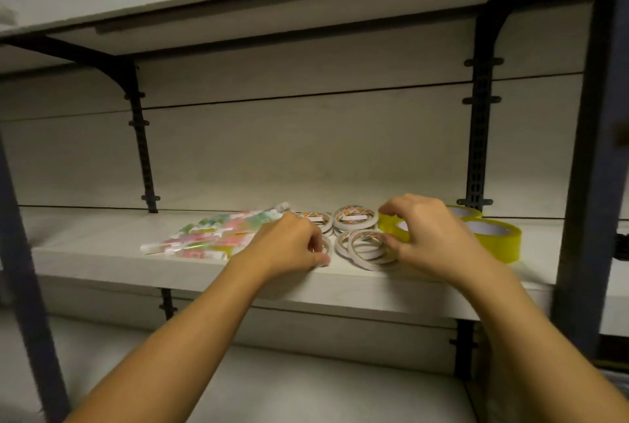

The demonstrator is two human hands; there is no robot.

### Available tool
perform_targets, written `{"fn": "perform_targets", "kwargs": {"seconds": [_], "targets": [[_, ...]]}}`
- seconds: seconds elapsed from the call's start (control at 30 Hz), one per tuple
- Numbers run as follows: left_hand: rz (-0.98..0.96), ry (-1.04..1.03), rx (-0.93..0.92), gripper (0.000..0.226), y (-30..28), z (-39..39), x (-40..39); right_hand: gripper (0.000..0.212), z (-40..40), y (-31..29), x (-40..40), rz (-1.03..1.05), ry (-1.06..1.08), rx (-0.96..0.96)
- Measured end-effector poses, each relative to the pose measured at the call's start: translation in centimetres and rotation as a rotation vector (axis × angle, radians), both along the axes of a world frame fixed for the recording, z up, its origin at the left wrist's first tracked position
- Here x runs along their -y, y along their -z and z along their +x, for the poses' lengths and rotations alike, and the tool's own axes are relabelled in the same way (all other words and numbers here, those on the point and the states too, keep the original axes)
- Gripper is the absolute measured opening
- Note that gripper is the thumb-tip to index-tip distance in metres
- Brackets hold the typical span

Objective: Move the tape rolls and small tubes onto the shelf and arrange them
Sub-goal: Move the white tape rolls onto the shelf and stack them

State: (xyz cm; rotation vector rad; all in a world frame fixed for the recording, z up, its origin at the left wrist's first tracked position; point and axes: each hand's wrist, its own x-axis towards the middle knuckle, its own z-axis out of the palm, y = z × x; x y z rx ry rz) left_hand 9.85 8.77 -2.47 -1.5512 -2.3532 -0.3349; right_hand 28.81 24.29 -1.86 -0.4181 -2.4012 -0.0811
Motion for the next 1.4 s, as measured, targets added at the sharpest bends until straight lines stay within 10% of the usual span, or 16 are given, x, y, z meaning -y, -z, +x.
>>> {"fn": "perform_targets", "kwargs": {"seconds": [1.0,1.4], "targets": [[0.191,0.068,-0.143,0.014,-1.5,-0.5,6.5,0.017,-4.7,2.6,4.9,-0.016,0.362,0.276],[0.227,0.152,-0.16,0.01,-0.3,1.3,8.1,0.028,0.9,1.3,10.0,0.185,0.427,0.019]]}}
